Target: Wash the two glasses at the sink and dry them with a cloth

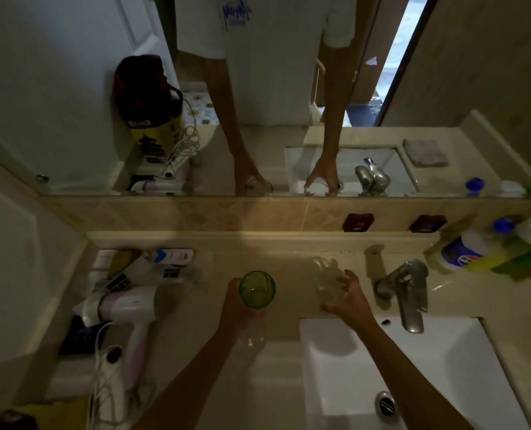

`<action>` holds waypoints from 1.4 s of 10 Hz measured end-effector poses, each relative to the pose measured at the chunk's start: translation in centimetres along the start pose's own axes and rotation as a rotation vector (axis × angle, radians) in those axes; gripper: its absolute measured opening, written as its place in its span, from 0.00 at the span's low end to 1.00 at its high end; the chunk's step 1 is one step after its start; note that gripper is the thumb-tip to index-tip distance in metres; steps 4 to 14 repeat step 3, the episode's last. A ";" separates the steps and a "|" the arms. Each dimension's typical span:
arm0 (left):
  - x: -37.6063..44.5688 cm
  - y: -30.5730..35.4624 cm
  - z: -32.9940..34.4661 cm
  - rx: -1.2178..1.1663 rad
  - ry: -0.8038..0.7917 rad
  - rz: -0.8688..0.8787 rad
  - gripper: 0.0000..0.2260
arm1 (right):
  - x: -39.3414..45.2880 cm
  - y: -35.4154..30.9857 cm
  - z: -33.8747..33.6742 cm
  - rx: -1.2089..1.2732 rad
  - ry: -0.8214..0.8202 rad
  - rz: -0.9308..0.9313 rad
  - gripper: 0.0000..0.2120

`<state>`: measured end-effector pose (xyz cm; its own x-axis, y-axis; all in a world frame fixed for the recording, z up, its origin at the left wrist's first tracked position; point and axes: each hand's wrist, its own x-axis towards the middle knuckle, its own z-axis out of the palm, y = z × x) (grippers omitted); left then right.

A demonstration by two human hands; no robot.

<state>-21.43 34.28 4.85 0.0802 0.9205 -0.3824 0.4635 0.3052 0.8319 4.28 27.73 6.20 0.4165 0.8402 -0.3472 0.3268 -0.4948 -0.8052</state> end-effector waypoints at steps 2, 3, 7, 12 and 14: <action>-3.0 1.2 -2.0 0.275 -0.041 -0.144 0.34 | -1.7 -2.4 -2.2 -0.044 -0.026 0.055 0.49; -7.6 2.0 -3.0 0.449 0.020 0.005 0.13 | -4.4 -3.0 -3.6 -0.168 0.029 -0.005 0.30; -7.6 2.0 -3.0 0.449 0.020 0.005 0.13 | -4.4 -3.0 -3.6 -0.168 0.029 -0.005 0.30; -7.6 2.0 -3.0 0.449 0.020 0.005 0.13 | -4.4 -3.0 -3.6 -0.168 0.029 -0.005 0.30; -7.6 2.0 -3.0 0.449 0.020 0.005 0.13 | -4.4 -3.0 -3.6 -0.168 0.029 -0.005 0.30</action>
